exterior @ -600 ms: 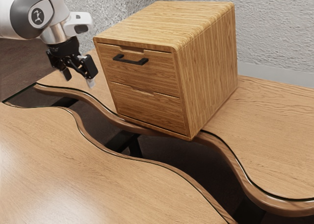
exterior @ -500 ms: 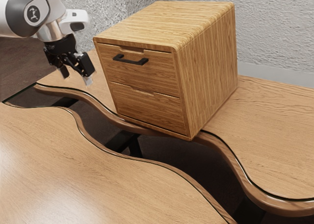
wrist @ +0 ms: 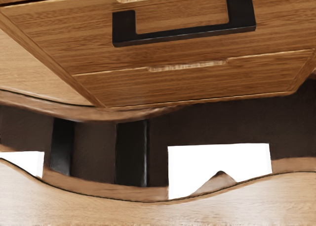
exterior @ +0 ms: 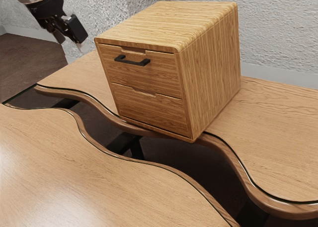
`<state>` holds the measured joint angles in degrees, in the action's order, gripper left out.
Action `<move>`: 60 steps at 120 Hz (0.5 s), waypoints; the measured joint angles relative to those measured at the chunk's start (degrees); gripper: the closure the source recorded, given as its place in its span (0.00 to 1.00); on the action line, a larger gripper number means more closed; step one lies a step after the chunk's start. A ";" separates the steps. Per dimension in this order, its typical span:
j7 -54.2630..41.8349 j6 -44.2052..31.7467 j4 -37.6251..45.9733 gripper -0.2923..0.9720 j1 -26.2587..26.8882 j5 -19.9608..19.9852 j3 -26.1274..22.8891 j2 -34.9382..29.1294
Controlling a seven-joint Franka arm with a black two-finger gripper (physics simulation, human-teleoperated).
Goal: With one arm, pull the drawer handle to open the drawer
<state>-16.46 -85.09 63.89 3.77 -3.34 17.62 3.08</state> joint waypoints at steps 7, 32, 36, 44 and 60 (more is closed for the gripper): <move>-0.30 1.31 0.07 0.23 -0.55 -0.15 0.14 -0.22; -0.49 5.89 27.00 0.23 1.88 -0.41 -1.08 -13.58; -0.24 5.74 30.93 0.23 3.17 -0.92 -1.81 -15.33; -0.14 4.58 33.84 0.23 5.89 -2.68 -5.06 -18.14; -5.80 -0.78 41.66 0.23 13.55 -6.59 -6.56 -25.26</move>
<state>-22.27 -85.87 105.54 17.32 -9.92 11.06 -22.18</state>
